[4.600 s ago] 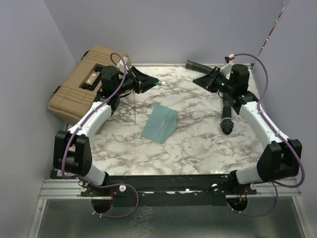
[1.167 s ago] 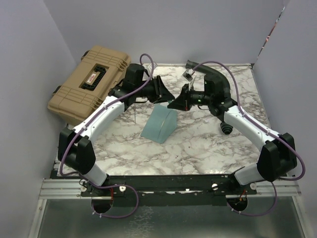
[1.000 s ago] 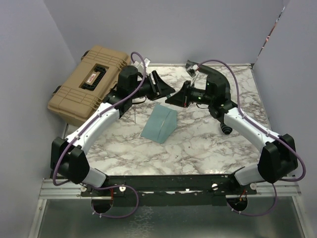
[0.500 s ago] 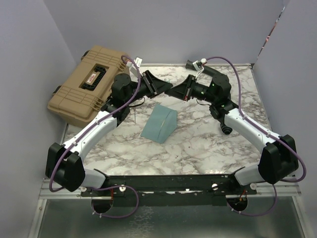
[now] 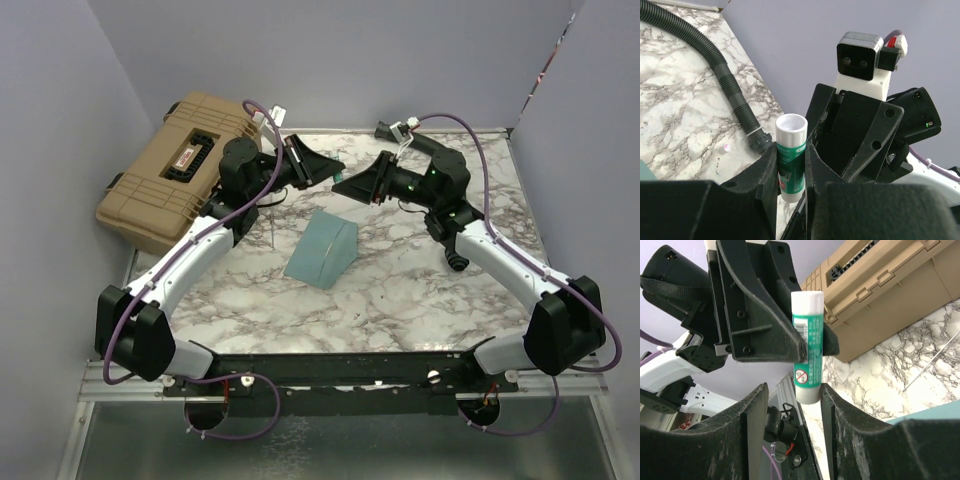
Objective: Place the letter into the envelope and seal it
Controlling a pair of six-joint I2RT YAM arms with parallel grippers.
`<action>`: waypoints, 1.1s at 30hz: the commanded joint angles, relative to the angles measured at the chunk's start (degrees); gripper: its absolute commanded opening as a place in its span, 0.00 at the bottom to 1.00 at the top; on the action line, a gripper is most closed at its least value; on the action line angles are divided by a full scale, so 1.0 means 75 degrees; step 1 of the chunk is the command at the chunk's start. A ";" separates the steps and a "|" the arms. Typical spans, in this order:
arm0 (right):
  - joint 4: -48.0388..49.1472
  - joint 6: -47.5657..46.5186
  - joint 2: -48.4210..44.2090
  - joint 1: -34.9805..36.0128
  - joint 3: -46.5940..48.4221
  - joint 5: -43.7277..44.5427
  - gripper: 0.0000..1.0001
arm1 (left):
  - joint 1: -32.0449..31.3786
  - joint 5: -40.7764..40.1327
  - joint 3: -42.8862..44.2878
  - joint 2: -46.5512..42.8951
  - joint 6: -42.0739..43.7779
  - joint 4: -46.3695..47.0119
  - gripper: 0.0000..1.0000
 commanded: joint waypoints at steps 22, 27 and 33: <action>0.1541 0.0650 0.0202 0.0037 -0.0122 -0.0062 0.00 | 0.0175 0.0671 -0.0525 -0.0089 0.0015 0.0134 0.31; 0.2080 0.0925 0.0417 0.0034 -0.0042 -0.0404 0.00 | 0.0173 0.0811 -0.0807 -0.0105 -0.0064 0.0381 0.32; 0.2428 0.1180 0.0566 0.0038 -0.0066 -0.0457 0.00 | 0.0150 0.0956 -0.0952 -0.0103 -0.0099 0.0563 0.35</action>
